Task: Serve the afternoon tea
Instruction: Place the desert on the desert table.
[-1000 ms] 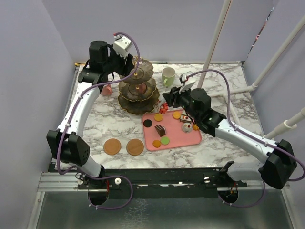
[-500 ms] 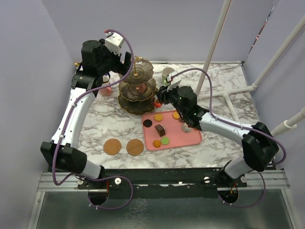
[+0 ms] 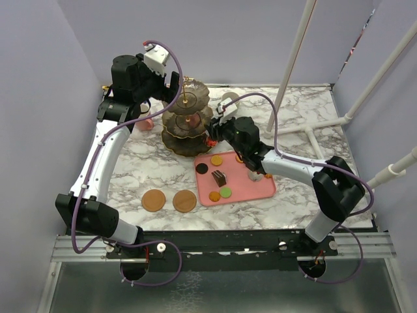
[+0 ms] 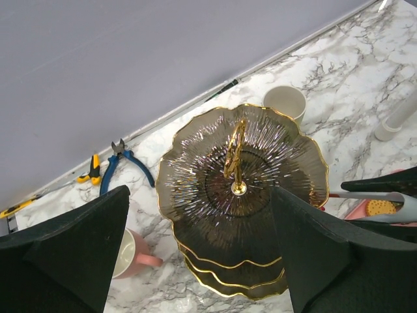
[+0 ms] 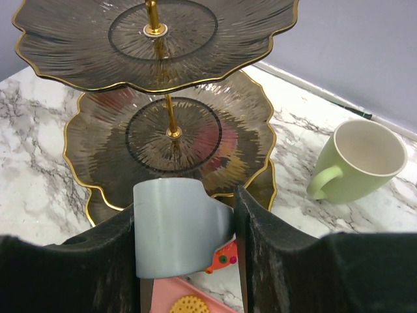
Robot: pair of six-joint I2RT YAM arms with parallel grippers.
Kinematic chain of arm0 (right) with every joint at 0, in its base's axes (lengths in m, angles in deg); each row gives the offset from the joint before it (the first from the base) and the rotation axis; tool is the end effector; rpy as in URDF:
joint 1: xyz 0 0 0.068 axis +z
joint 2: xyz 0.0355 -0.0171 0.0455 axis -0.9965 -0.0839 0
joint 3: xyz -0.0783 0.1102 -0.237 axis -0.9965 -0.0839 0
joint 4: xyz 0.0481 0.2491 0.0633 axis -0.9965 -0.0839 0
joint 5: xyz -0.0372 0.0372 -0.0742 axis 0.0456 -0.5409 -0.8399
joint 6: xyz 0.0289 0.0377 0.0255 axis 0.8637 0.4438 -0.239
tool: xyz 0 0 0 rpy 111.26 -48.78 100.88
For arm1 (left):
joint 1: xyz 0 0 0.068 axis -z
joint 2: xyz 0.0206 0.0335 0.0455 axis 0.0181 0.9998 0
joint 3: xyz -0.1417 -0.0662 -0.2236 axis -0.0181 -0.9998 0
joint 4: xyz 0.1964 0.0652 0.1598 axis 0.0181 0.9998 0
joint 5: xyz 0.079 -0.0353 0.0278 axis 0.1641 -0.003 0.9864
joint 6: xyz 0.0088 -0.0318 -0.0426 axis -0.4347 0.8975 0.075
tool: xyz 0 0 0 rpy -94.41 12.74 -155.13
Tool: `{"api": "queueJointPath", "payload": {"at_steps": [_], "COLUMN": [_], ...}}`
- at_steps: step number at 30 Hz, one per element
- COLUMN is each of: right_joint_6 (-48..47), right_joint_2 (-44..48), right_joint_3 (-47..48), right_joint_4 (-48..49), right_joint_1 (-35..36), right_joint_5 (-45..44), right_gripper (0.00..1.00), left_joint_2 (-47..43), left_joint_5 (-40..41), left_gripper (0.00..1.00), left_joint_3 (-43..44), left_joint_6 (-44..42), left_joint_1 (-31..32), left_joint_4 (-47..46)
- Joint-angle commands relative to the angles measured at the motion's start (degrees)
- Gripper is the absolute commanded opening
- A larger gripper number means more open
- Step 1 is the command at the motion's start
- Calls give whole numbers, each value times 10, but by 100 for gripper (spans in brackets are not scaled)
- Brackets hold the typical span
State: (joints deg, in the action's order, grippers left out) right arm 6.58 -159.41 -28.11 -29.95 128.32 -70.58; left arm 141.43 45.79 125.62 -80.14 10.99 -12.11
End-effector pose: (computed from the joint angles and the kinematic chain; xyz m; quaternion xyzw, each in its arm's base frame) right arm 0.2863 0.2626 0.2728 -0.2481 0.6915 0.1947 0.6499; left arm 0.3176 -0.0783 0.4519 0.2469 0.7401 -0.1196 0.6140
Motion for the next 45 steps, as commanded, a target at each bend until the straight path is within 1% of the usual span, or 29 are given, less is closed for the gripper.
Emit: {"api": "queueJointPath", "payload": {"at_steps": [1, 9, 20, 24, 27, 35, 43, 45], "right_joint_6": [-7, -6, -9, -9, -9, -11, -18, -19], "right_joint_2": [-14, -43, -55, -49, -48, -51, -43, -41], "right_joint_3": [16, 12, 7, -1, -2, -4, -6, -8], "right_joint_4": [77, 114, 112, 113, 113, 129, 134, 133], "right_joint_1": [3, 3, 3, 3, 3, 3, 3, 3], "right_joint_5": [12, 5, 7, 9, 12, 24, 42, 44], "right_gripper": [4, 4, 5, 12, 20, 34, 43, 44], "left_joint_2": [-14, -12, -14, -17, -19, -25, -25, -25], "left_joint_5": [-20, -34, -43, -46, -49, -49, -50, -50], "left_gripper": [90, 90, 90, 90, 90, 90, 90, 90], "left_joint_3": [3, 12, 13, 13, 13, 8, 11, 11], "left_joint_6": [6, 7, 4, 6, 5, 0, -2, 0], "left_joint_1": [0, -1, -1, 0, 0, -1, -1, -1], "left_joint_4": [14, 17, 22, 23, 24, 29, 30, 30]}}
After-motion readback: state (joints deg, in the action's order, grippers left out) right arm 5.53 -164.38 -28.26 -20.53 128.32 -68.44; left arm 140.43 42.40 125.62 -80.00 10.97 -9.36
